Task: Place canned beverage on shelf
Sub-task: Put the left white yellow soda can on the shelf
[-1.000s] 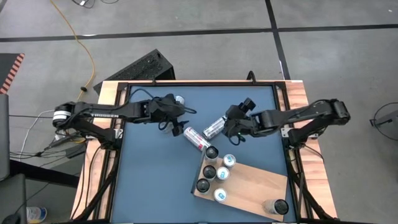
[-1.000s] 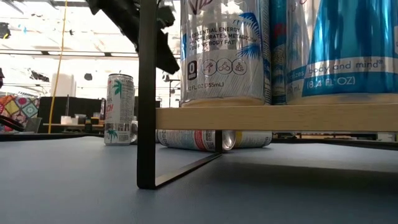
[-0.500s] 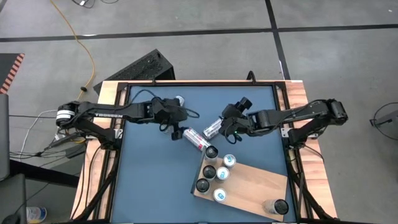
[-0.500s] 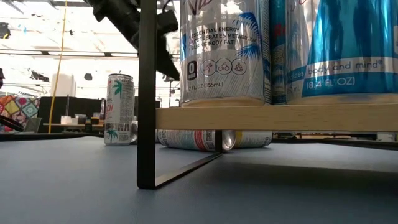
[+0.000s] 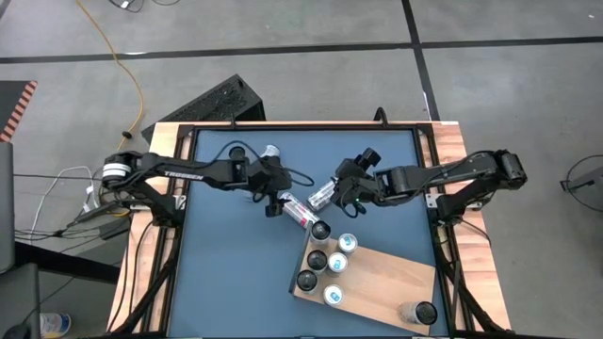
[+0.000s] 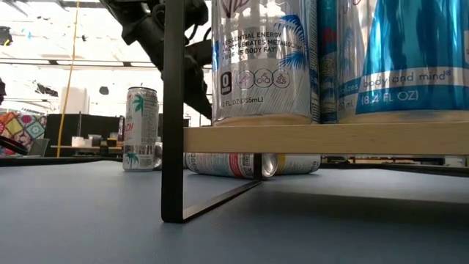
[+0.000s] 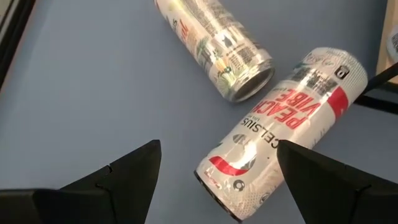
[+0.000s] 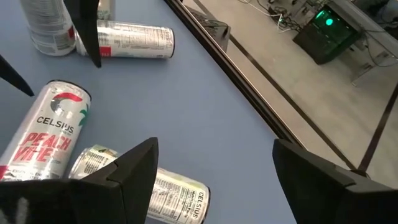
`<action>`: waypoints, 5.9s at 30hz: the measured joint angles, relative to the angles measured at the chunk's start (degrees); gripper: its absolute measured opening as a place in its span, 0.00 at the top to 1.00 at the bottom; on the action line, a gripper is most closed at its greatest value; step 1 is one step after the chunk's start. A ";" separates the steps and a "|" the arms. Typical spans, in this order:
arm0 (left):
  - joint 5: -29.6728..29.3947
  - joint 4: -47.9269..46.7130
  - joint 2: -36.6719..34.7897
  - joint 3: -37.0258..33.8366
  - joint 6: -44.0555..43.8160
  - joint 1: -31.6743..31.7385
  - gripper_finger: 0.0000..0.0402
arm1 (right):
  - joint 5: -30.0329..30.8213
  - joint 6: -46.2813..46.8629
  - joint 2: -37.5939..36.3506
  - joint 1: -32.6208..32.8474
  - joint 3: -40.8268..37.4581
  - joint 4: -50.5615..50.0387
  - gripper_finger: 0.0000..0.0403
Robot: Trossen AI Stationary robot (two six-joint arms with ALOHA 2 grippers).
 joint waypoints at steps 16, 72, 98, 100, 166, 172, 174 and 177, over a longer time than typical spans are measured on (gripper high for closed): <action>-25.44 -5.89 -13.20 1.73 -6.27 0.79 0.23 | -0.04 -0.34 0.00 -0.33 0.00 0.25 0.24; -27.06 -29.54 -20.43 -0.96 -36.68 11.58 0.23 | -1.36 -1.95 0.00 -0.95 0.00 0.07 0.24; -24.48 -25.75 -20.55 -5.16 -37.75 11.56 0.41 | -1.36 -1.97 0.00 -0.95 0.00 0.02 0.24; -24.44 -25.47 -20.55 -5.18 -37.76 11.56 0.41 | -1.36 -1.97 0.00 -0.95 0.00 0.15 0.24; -33.73 -16.75 13.87 53.24 -15.13 -24.14 0.41 | 18.76 -18.51 -28.45 15.83 2.49 12.60 0.24; -33.59 -16.55 20.32 58.68 -13.25 -25.40 0.41 | 26.95 -19.49 -29.07 16.86 2.49 9.24 0.24; -32.04 -16.53 21.72 59.85 -13.01 -25.90 0.41 | 28.57 -19.48 -29.32 17.29 2.49 8.14 0.24; -29.99 -14.32 23.25 60.35 -10.37 -26.80 0.41 | 29.14 -19.47 -29.80 17.47 2.49 7.32 0.24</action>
